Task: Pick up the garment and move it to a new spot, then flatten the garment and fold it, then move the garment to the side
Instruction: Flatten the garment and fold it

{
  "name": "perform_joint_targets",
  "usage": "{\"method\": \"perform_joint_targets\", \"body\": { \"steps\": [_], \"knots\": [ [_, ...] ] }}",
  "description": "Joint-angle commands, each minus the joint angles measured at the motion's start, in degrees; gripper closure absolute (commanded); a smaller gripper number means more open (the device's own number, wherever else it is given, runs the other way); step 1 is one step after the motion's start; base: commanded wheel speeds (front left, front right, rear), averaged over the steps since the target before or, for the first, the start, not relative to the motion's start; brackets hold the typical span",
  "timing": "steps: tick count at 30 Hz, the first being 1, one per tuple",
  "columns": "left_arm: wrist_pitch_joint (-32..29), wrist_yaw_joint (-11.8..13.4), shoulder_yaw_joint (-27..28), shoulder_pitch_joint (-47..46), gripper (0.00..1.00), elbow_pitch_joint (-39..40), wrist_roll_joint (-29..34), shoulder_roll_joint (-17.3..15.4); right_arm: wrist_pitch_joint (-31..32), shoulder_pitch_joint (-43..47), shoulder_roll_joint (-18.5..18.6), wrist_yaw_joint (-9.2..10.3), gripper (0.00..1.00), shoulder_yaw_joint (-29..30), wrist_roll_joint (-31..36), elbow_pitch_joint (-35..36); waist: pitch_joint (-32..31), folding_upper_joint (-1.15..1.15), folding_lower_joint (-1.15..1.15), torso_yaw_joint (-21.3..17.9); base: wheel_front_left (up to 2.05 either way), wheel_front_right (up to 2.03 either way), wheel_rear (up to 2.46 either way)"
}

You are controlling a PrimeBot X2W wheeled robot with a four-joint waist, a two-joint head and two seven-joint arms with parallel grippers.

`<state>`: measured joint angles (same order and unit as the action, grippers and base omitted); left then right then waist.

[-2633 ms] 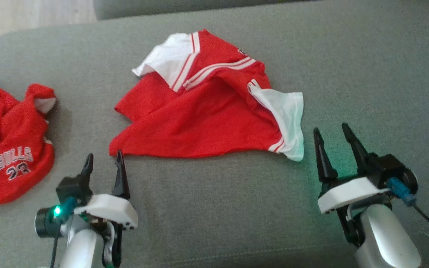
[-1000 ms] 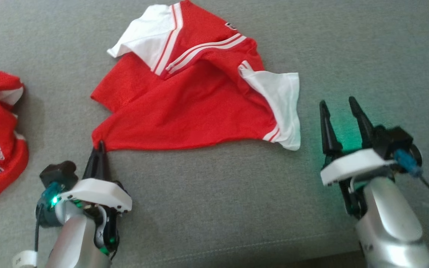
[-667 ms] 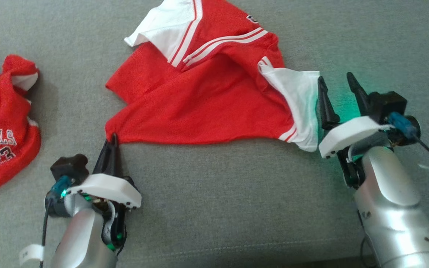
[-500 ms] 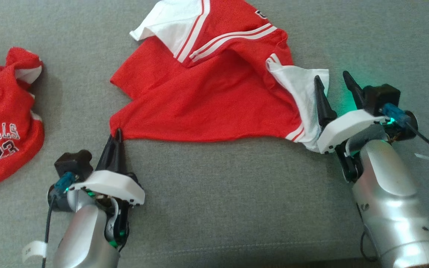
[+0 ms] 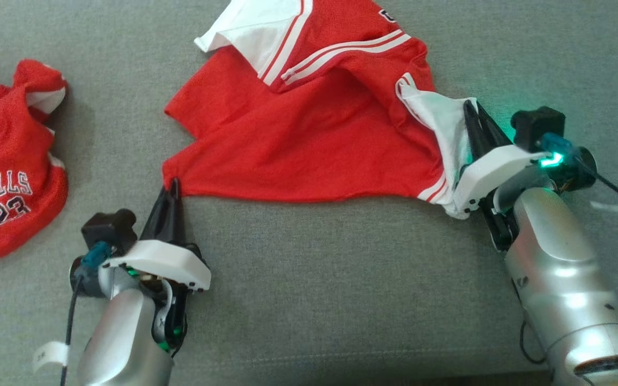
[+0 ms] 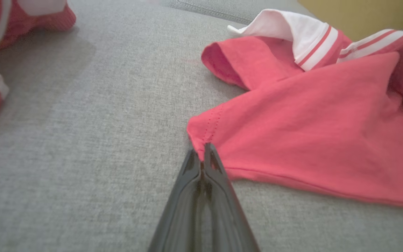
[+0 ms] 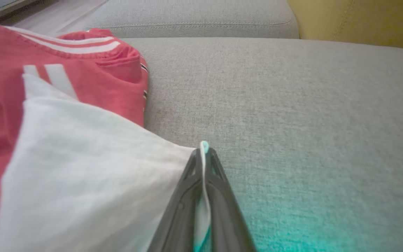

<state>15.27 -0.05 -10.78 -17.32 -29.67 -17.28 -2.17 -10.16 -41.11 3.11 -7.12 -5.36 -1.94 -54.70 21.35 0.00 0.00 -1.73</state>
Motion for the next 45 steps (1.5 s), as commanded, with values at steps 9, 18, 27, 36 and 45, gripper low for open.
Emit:
{"method": "perform_joint_targets", "body": {
  "steps": [9,18,27,36,45],
  "knots": [
    [-0.3,-1.8,5.8,-2.5,1.00,8.2,3.6,-1.1,-4.6,-2.4,0.7,-0.36,1.00,2.7,-4.2,5.6,-6.3,0.00,0.00,-2.3,0.00,0.00,0.00],
    [-0.3,-3.9,10.2,-11.9,1.00,14.3,7.2,-6.8,-4.8,-5.7,4.9,-0.36,1.00,2.9,-12.1,20.0,-14.8,0.00,0.00,-4.8,0.00,0.00,0.00],
    [-2.6,-5.0,11.4,-22.9,1.00,18.6,8.3,-13.6,4.5,-11.1,8.4,-0.36,1.00,2.9,-18.6,34.2,-18.8,0.00,0.00,-6.6,0.00,0.00,0.00],
    [-8.7,-5.3,9.8,-27.5,1.00,20.4,8.2,-14.8,11.8,-11.4,7.3,-0.36,1.00,8.3,-18.2,40.7,-11.4,0.00,0.00,-5.9,0.00,0.00,0.00],
    [-8.5,-3.9,6.4,-44.3,1.00,9.2,12.0,-14.4,6.6,-25.6,5.7,-0.36,1.00,10.9,-10.0,32.9,1.7,0.00,0.00,-4.5,0.00,0.00,0.00]
  ]
}}
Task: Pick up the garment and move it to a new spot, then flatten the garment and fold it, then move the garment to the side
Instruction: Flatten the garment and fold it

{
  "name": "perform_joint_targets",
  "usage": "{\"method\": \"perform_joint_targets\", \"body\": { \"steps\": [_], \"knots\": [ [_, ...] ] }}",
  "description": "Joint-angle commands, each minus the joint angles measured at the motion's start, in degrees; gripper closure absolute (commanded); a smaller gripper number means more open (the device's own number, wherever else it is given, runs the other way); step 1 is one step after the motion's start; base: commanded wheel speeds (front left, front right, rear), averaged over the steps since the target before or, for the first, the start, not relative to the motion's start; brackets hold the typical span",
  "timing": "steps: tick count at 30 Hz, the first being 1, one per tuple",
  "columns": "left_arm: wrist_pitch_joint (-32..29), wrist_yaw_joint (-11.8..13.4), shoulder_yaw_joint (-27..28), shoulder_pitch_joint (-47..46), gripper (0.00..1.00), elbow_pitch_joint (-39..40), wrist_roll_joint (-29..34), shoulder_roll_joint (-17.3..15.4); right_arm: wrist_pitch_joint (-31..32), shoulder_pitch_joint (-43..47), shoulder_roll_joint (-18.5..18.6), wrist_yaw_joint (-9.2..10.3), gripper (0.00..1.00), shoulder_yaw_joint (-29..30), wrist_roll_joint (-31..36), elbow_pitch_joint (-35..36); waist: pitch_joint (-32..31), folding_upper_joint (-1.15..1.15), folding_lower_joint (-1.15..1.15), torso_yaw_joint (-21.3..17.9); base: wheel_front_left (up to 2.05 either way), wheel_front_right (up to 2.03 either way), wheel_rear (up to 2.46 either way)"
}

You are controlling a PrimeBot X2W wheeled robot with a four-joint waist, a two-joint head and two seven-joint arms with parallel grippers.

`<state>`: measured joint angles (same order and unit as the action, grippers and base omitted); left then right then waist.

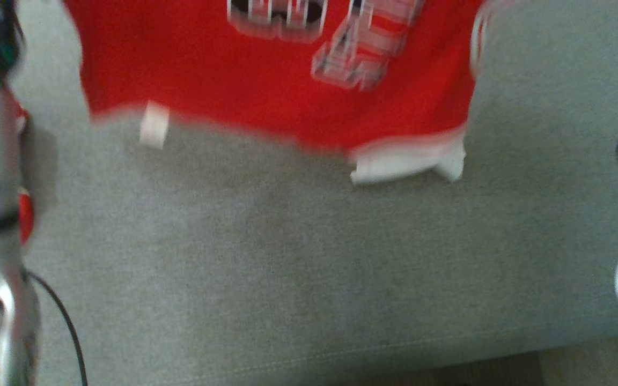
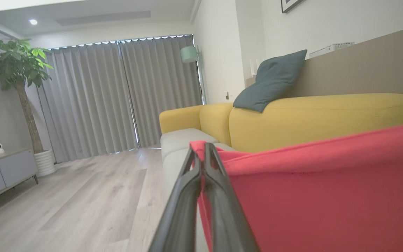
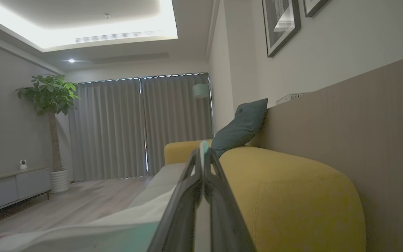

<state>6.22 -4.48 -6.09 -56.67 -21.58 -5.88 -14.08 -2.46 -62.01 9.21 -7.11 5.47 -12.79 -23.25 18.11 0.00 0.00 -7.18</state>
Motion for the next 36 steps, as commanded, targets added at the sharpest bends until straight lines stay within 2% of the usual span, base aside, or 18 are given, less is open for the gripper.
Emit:
{"method": "perform_joint_targets", "body": {
  "steps": [1,5,8,11,14,19,24,30,36],
  "knots": [
    [1.4,0.9,1.2,-7.8,1.00,-1.0,1.5,-2.8,-2.5,-7.4,-0.7,-0.37,1.00,1.2,2.1,-0.6,5.7,0.00,0.00,1.0,0.00,0.00,0.00],
    [4.4,2.7,0.0,-18.4,1.00,-9.1,4.0,-2.7,-8.9,-17.9,-0.8,-0.37,1.00,5.1,8.1,-7.5,6.7,0.00,0.00,1.5,0.00,0.00,0.00],
    [6.5,3.9,0.0,-25.5,1.00,-13.1,4.4,-2.4,-11.4,-24.3,-0.5,-0.37,1.00,7.8,11.8,-10.3,7.8,0.00,0.00,2.0,0.00,0.00,0.00],
    [8.0,4.5,0.5,-28.4,1.00,-16.2,4.0,-2.2,-12.4,-27.2,-0.1,-0.37,1.00,11.2,13.8,-11.3,8.1,0.00,0.00,2.4,0.00,0.00,0.00],
    [8.5,4.1,0.9,-26.9,1.00,-19.3,3.1,-2.4,-12.5,-26.8,0.3,-0.37,1.00,13.9,14.3,-12.0,9.1,0.00,0.00,2.3,0.00,0.00,0.00],
    [8.7,4.3,2.8,-16.7,1.00,-23.7,-0.1,-0.9,-12.5,-17.4,-0.4,-0.37,1.00,12.1,12.0,-15.3,10.0,0.00,0.00,1.5,0.00,0.00,0.00],
    [8.8,5.2,6.6,-2.0,1.00,-22.9,-4.3,2.9,-12.5,-4.1,-1.1,-0.37,1.00,7.2,5.4,-17.7,9.4,0.00,0.00,0.6,0.00,0.00,0.00],
    [8.8,6.1,9.8,15.2,1.00,-18.3,-5.9,7.6,-12.4,12.0,-1.7,-0.37,1.00,1.3,-3.2,-14.1,5.3,0.00,0.00,-0.4,0.00,0.00,0.00],
    [8.8,6.1,11.2,25.3,1.00,-16.6,-6.0,9.5,-9.6,23.8,-1.4,-0.37,1.00,-2.1,-8.6,-9.1,0.6,0.00,0.00,-0.9,0.00,0.00,0.00]
  ]
}}
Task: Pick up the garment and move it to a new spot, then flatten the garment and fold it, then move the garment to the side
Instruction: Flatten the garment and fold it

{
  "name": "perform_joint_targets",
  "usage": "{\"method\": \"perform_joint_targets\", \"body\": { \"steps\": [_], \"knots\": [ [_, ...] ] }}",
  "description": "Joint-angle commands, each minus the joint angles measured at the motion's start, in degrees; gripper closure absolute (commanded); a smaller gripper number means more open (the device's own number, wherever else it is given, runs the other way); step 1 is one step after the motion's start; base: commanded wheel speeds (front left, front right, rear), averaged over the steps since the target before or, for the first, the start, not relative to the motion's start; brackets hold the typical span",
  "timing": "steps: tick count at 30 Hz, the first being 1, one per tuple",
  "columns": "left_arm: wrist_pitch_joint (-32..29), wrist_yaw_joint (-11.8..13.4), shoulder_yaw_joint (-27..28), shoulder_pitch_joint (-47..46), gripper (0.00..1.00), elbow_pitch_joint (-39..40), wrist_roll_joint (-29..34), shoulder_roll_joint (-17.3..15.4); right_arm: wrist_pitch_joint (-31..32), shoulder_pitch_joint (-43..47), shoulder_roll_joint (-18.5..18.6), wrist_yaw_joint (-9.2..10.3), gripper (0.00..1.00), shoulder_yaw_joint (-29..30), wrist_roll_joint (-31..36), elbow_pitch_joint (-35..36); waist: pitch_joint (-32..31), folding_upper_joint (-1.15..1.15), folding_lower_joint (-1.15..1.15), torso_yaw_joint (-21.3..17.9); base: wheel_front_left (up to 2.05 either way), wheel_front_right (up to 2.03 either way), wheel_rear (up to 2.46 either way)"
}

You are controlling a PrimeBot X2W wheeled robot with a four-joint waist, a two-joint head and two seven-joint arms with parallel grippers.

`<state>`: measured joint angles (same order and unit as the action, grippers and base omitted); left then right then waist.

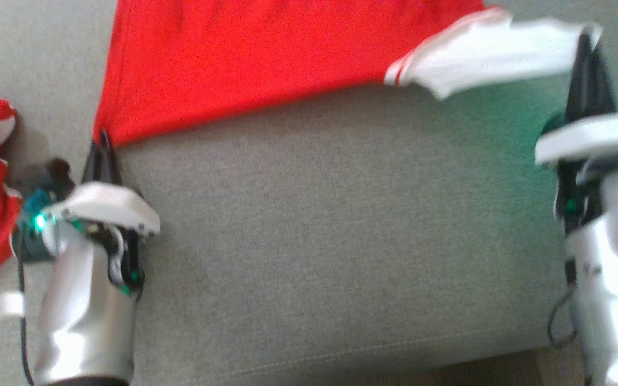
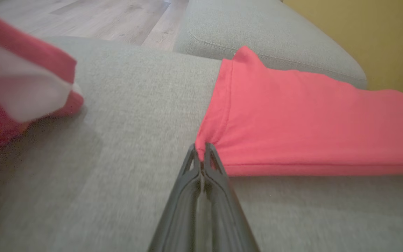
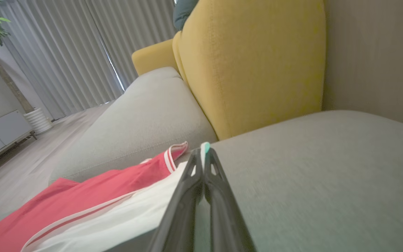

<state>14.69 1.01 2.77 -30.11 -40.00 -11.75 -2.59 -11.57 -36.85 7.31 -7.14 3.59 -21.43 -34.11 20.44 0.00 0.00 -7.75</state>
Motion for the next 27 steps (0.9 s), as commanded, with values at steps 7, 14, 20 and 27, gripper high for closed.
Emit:
{"method": "perform_joint_targets", "body": {
  "steps": [7,14,20,27],
  "knots": [
    [0.3,0.1,2.0,7.5,1.00,2.8,1.3,-0.9,4.8,11.9,1.4,-0.35,1.00,-2.5,-2.4,8.9,-7.0,0.00,0.00,-0.5,0.00,0.00,0.00],
    [0.3,-0.2,1.9,16.5,1.00,5.5,1.9,-0.5,10.4,22.8,1.1,-0.35,1.00,-4.2,-3.4,14.3,-12.5,0.00,0.00,-0.4,0.00,0.00,0.00],
    [0.3,0.4,2.1,25.1,1.00,7.7,0.1,-0.3,15.9,31.5,2.1,-0.35,1.00,-5.1,-4.0,18.2,-17.5,0.00,0.00,-0.2,0.00,0.00,0.00],
    [0.3,2.2,-0.6,31.9,1.00,11.3,-4.1,-0.3,21.7,39.0,2.9,-0.35,1.00,-4.9,-5.2,23.5,-19.8,0.00,0.00,0.3,0.00,0.00,0.00]
  ]
}}
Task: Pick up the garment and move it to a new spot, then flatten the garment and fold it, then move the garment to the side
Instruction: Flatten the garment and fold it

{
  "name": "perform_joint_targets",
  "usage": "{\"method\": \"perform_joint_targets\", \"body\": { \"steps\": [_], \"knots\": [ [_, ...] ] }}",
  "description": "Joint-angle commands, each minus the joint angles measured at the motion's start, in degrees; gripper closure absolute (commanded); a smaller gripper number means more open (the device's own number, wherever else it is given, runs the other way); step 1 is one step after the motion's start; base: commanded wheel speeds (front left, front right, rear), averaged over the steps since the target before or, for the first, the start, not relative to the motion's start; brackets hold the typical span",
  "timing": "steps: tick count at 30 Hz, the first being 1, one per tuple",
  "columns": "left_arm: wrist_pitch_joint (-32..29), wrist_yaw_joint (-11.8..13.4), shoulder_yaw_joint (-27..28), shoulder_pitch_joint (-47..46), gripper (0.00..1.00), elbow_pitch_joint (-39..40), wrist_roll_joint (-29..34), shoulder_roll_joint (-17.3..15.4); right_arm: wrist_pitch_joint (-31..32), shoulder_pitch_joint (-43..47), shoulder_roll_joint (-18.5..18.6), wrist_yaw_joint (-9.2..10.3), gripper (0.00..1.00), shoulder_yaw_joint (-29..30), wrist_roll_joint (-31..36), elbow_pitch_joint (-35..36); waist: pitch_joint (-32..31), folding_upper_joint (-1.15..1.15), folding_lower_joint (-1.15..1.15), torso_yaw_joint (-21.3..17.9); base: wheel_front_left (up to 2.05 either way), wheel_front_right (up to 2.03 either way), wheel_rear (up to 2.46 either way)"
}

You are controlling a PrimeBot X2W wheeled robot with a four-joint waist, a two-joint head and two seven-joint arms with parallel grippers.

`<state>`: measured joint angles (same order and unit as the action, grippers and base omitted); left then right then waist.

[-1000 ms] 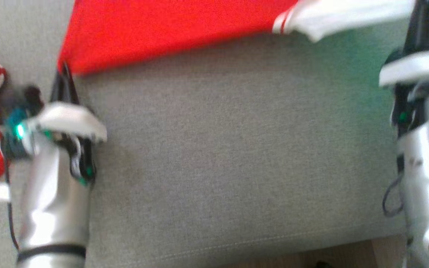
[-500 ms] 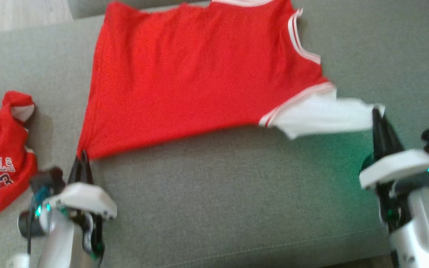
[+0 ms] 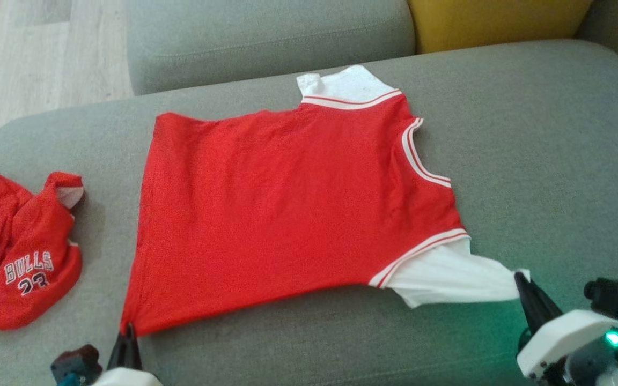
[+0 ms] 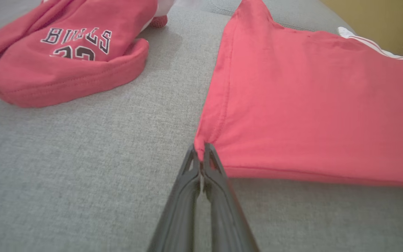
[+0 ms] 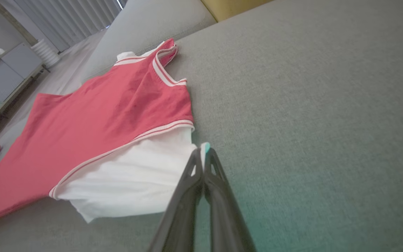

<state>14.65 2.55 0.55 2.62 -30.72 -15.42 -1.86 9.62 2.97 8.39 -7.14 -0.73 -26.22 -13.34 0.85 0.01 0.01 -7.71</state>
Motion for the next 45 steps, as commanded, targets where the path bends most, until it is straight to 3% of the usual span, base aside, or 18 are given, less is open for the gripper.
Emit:
{"method": "perform_joint_targets", "body": {
  "steps": [1,8,17,33,45],
  "knots": [
    [0.3,0.8,1.1,-0.2,1.00,2.6,-0.6,-1.0,1.5,0.0,1.9,-0.35,1.00,-0.7,-0.5,3.5,-0.3,-0.01,-0.01,0.3,0.00,0.00,0.00],
    [0.3,1.2,-0.5,-0.5,1.00,6.2,-0.3,-1.0,2.8,1.2,0.9,-0.35,1.00,2.5,-0.7,8.4,0.9,-0.01,-0.01,1.0,0.00,0.00,0.00],
    [0.3,0.0,-0.6,-10.7,1.00,7.7,2.6,-1.0,0.1,-9.8,-1.4,-0.35,1.00,4.0,0.9,7.2,6.2,-0.01,-0.01,2.4,0.00,0.00,0.00],
    [0.3,-2.0,-1.2,-28.5,1.00,-1.0,5.6,-1.0,-7.6,-31.6,-1.5,-0.35,1.00,2.8,6.4,-8.3,16.6,-0.01,-0.01,4.3,0.00,0.00,0.00],
    [0.3,-2.0,-0.7,-33.6,1.00,-3.7,6.3,-1.0,-15.4,-40.5,-1.9,-0.35,1.00,2.6,8.7,-19.4,20.7,-0.01,-0.01,5.1,0.00,0.00,0.00]
  ]
}}
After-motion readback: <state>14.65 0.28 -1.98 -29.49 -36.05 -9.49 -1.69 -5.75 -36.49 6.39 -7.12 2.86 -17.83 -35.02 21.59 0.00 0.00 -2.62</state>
